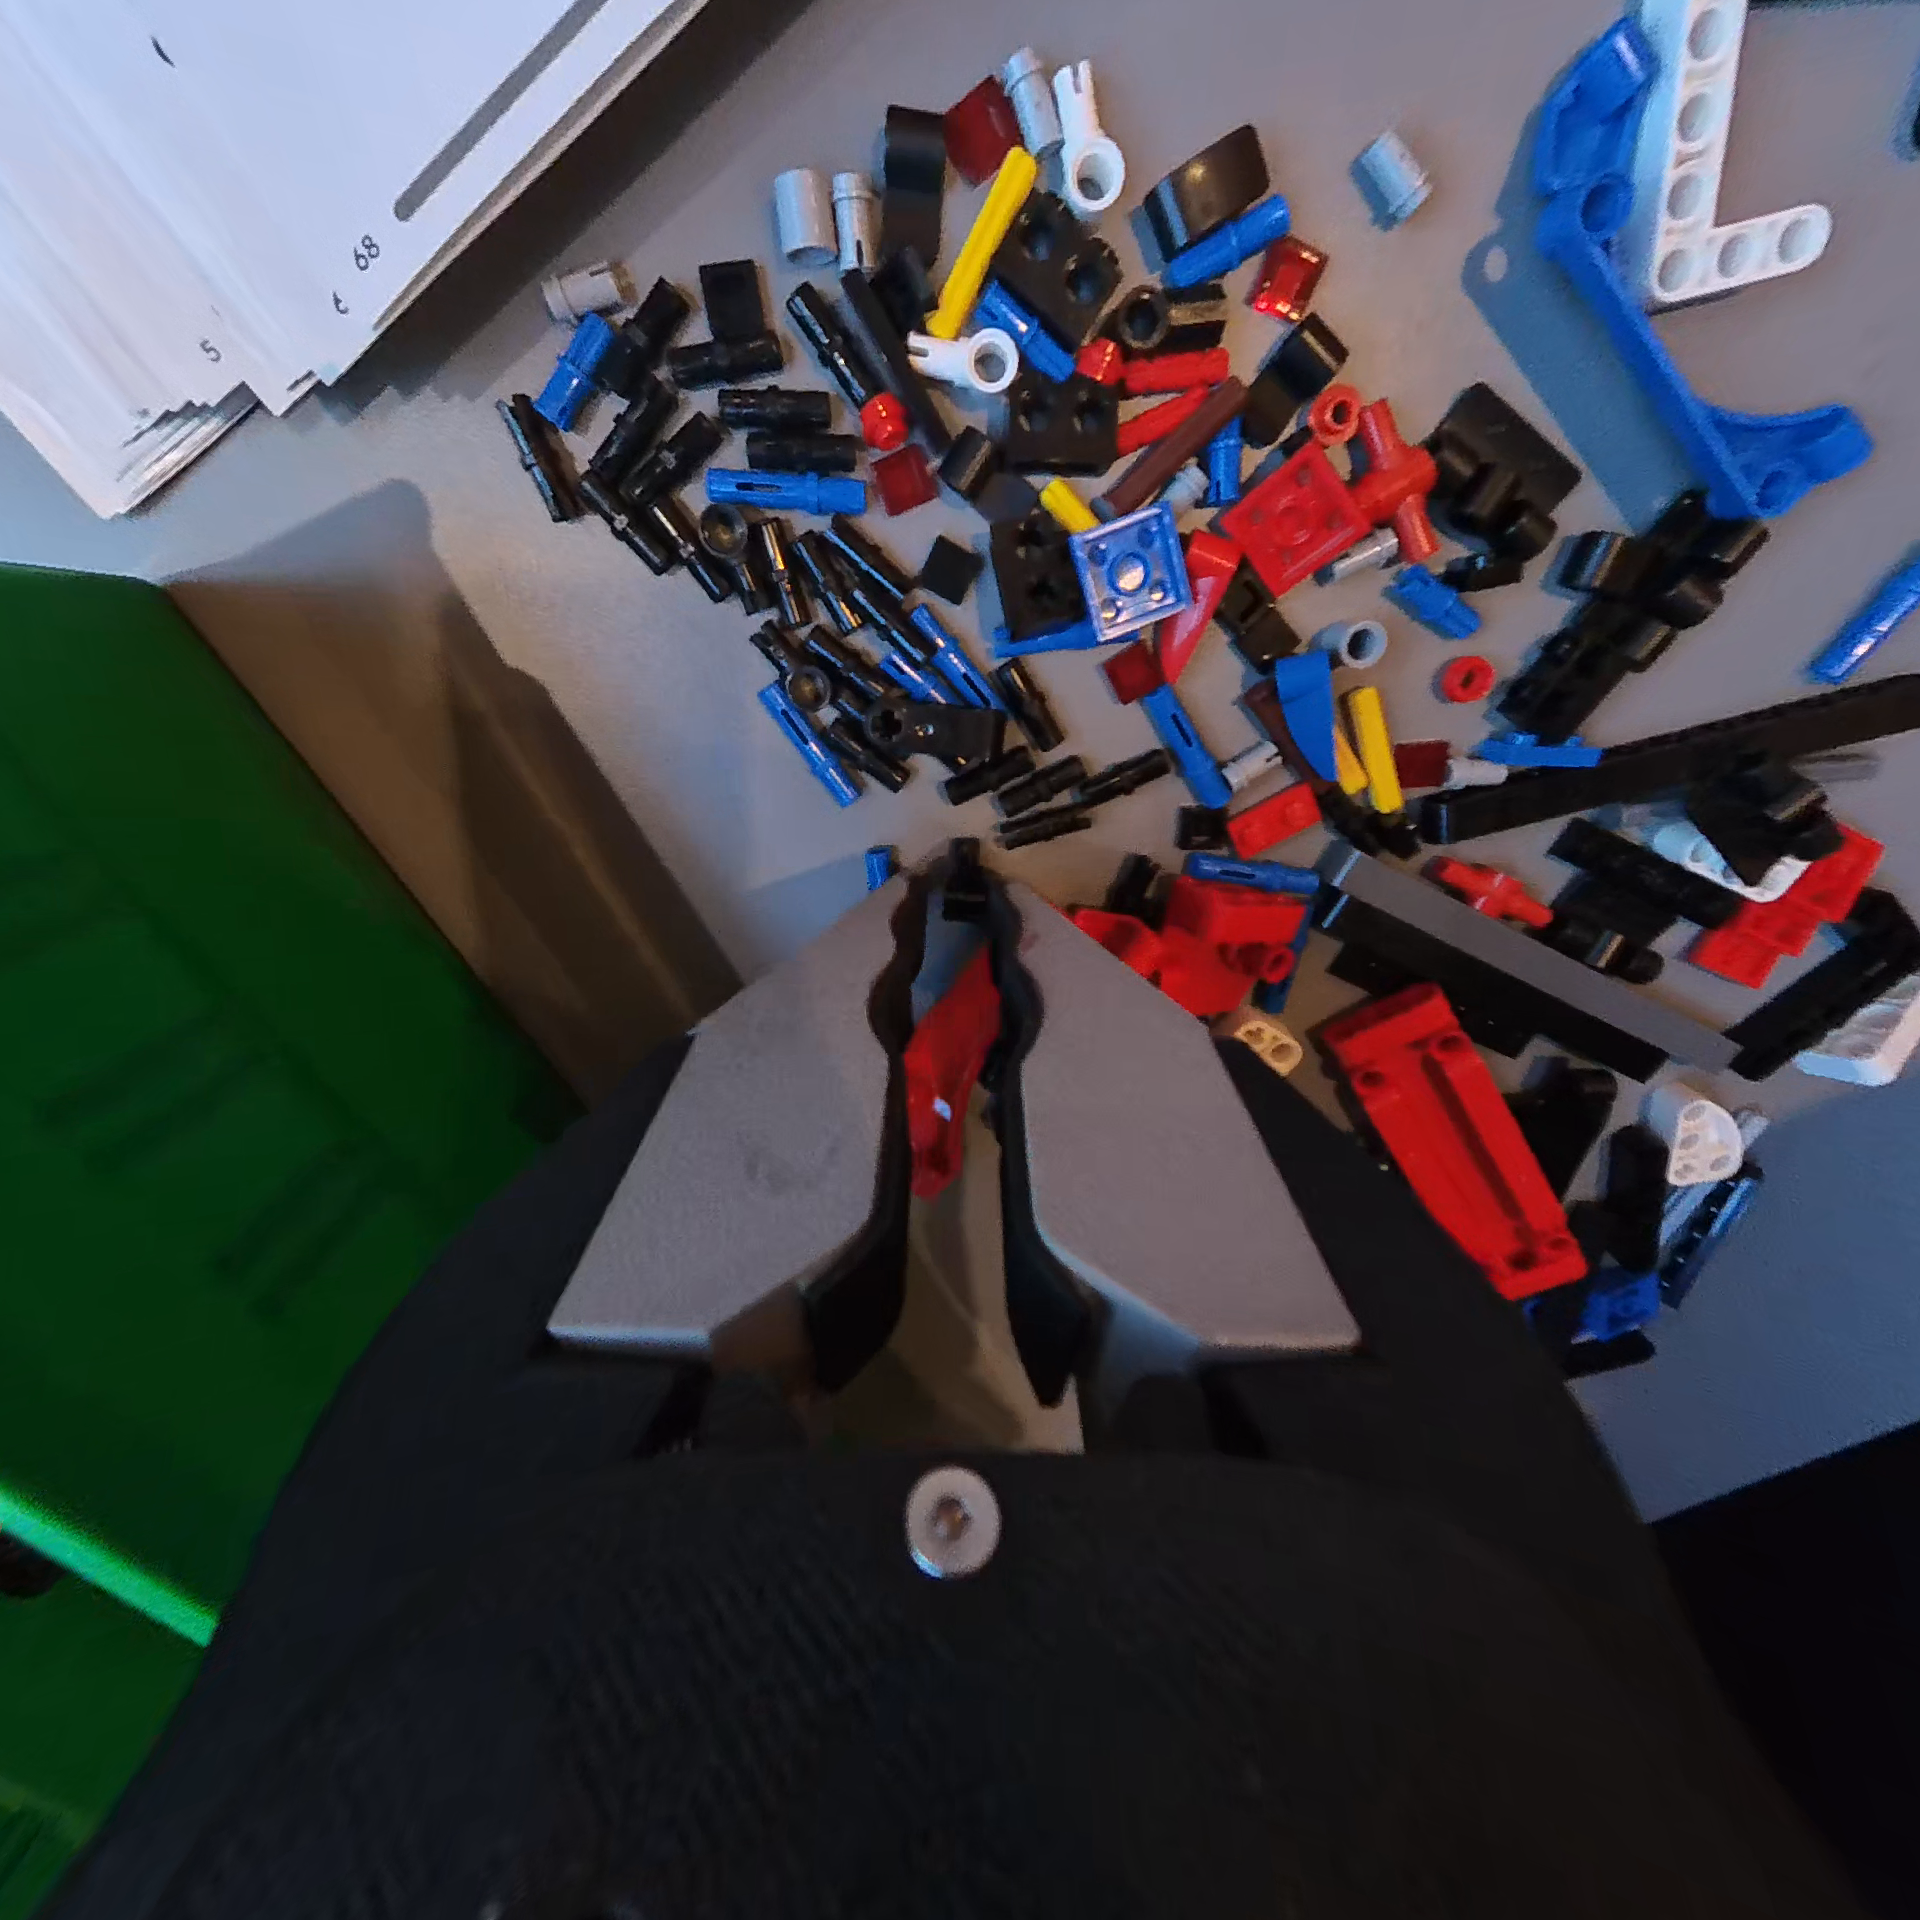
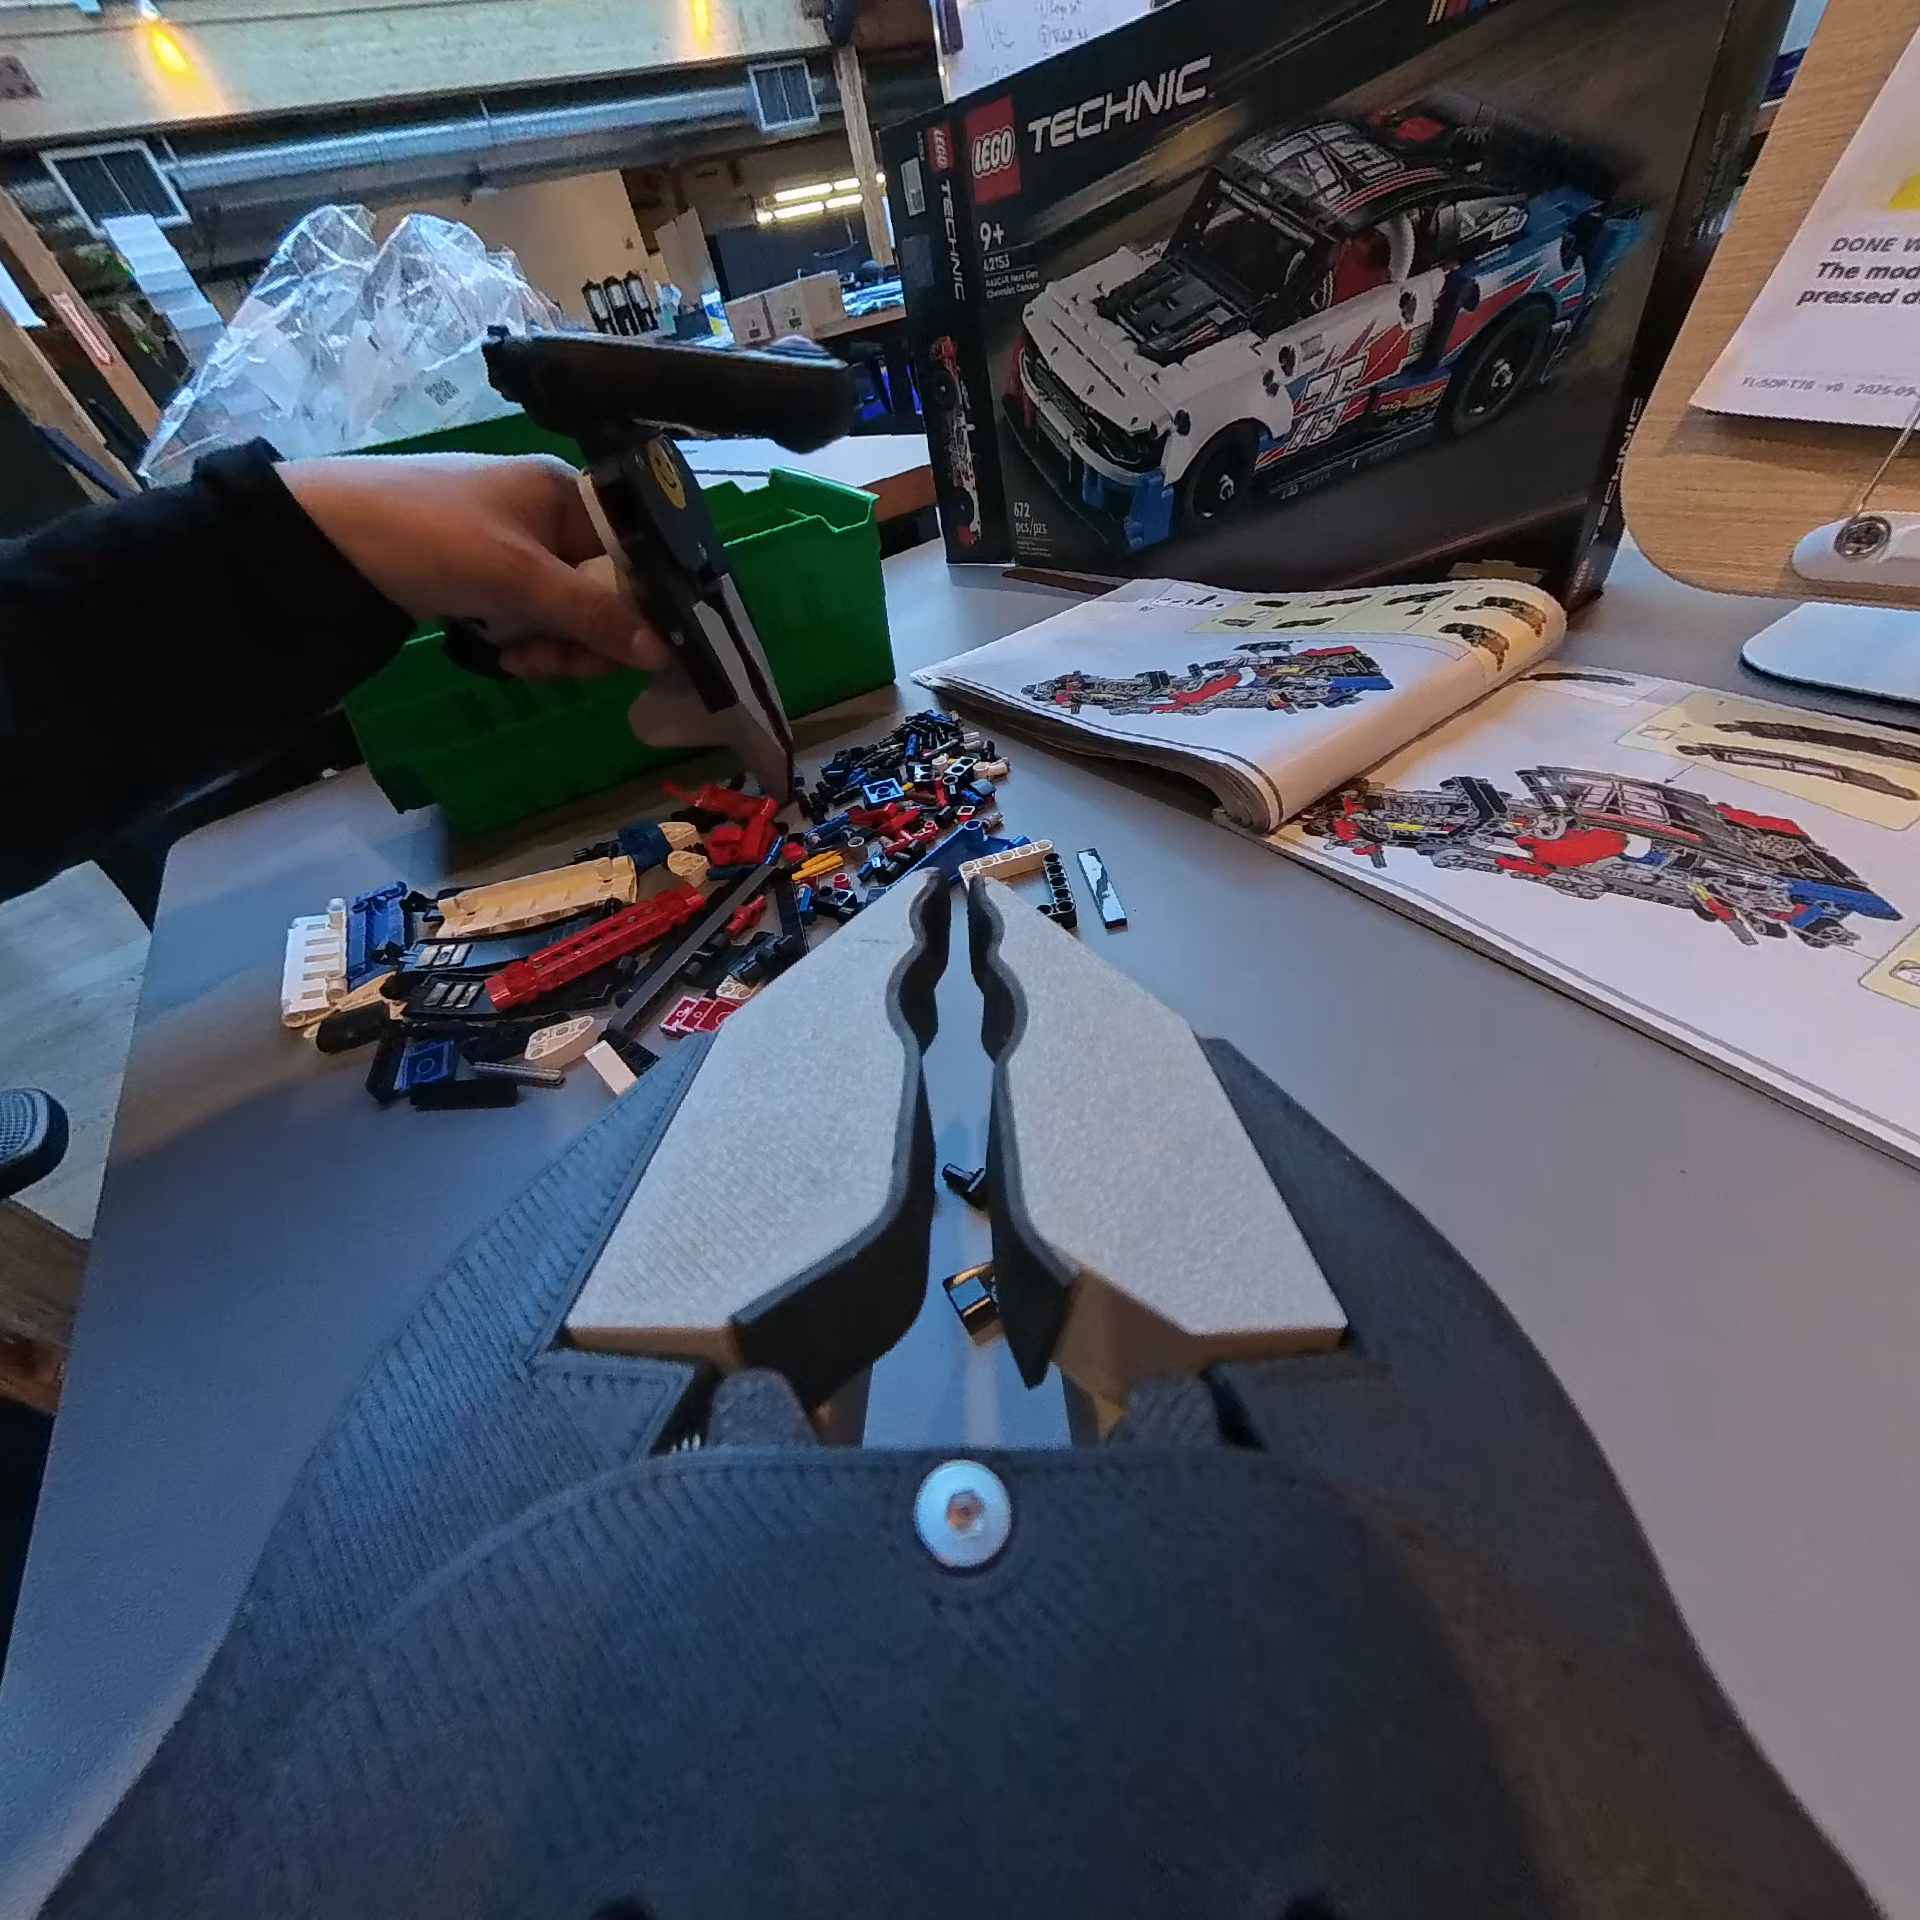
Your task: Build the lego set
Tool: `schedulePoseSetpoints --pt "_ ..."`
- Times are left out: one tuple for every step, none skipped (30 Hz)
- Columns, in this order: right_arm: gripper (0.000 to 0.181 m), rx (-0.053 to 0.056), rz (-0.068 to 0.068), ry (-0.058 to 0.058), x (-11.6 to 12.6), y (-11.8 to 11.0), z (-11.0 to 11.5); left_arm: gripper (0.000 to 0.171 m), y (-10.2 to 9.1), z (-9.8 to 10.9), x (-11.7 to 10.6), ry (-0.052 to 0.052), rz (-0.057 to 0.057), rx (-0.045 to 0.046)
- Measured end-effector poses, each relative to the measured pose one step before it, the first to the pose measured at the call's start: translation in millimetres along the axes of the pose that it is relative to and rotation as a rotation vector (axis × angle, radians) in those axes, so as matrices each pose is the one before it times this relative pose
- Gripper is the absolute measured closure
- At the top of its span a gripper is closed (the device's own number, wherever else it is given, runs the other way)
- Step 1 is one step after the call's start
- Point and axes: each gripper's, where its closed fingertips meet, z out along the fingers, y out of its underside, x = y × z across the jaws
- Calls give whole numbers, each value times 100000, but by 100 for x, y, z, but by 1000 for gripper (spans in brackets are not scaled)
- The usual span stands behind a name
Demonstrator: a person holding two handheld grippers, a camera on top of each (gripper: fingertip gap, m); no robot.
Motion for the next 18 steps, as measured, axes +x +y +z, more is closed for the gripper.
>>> schedulePoseSetpoints --pt "181 51 29 -118 -28 -5 0 164 -37 26 -84 -306 -192 42" --pt "181 29 -22 -81 -21 -12 -2 164 -9 19 38 484 -266 -24" --pt "181 -15 -28 -34 -6 2 8 164 -45 8 46 555 -44 249" --pt "181 -15 0 -46 -16 4 -4 165 -19 14 -31 -101 6 33" --pt "181 19 16 -22 -4 -3 1 166 -18 0 -40 -244 259 -51" --pt "181 19 19 -17 4 -15 3 166 -13 -20 3 -12 161 -38" --pt "181 27 20 -26 -2 -3 -8 167 -57 -65 46 -25 227 318" --pt "181 16 -3 -19 -12 0 -2 167 -179 -161 34 -401 342 1075" --pt "181 -27 -19 -22 -5 3 7 167 -206 -234 35 -425 309 1376" --pt "181 -40 -35 27 -6 7 3 167 -163 -275 89 -66 282 867" --pt "181 -27 -40 43 5 3 7 167 -137 -311 75 -234 138 634" --pt "181 30 -31 58 14 -4 -7 167 -213 -423 134 -451 102 996" --pt "181 203 -120 257 21 -50 -27 167 -360 -543 426 252 550 1796" --pt "181 625 -382 642 73 -136 -82 167 -531 -638 827 1326 1379 2569" --pt "181 1300 -709 1079 115 -254 -138 167 -757 -623 1322 2693 2661 3503" --pt "181 1699 -834 1311 160 -318 -176 167 -988 -460 1805 4164 3575 4420" --pt "181 1582 -653 1274 167 -301 -175 167 -1160 -84 2146 5372 2908 4615" --pt "181 1411 -482 1151 162 -275 -177 167 -1195 429 2443 6910 1913 3964"
